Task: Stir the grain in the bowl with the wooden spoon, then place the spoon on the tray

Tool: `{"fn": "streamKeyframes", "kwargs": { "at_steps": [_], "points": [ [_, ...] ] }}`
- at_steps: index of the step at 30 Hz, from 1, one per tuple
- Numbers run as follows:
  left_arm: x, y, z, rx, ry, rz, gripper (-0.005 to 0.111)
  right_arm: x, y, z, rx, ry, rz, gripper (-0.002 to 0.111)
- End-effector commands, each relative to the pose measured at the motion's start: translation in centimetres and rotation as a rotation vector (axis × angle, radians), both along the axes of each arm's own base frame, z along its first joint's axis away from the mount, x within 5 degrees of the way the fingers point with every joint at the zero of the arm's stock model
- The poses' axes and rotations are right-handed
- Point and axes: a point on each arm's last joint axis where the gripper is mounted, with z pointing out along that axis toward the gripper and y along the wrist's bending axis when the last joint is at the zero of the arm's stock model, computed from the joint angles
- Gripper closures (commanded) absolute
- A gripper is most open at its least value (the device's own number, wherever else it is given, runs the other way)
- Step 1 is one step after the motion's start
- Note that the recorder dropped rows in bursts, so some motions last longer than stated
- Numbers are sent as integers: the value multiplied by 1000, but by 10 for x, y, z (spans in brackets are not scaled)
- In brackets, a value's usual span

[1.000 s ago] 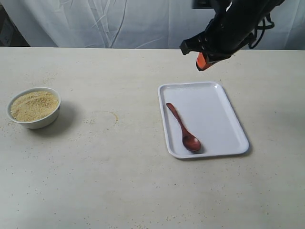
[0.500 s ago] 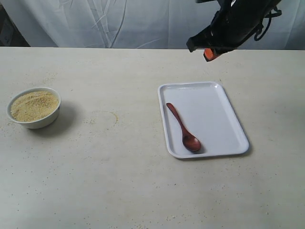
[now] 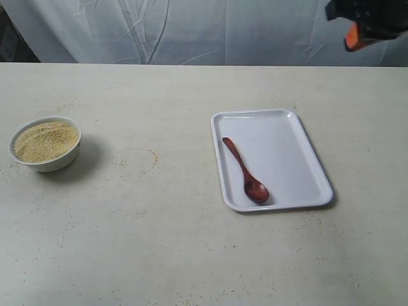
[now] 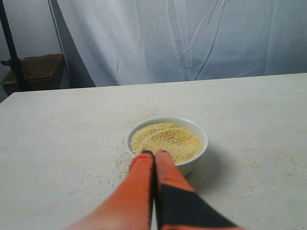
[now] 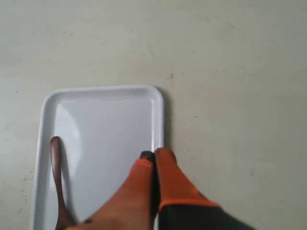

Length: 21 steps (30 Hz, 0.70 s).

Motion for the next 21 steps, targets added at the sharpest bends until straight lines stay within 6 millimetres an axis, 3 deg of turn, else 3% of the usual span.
{"fn": "streamKeyframes", "kwargs": {
  "at_steps": [1,8,14,21],
  "points": [
    [0,0,1,-2,-16,-4,107,-24,-36,15,47,-49,-121,108],
    [0,0,1,-2,-16,-4,107,-86,-44,48,0,-338,-193,108],
    [0,0,1,-2,-16,-4,107,-163,-42,71,-55,-538,-198,108],
    [0,0,1,-2,-16,-4,107,-255,-37,79,-92,-743,-197,108]
  ]
}}
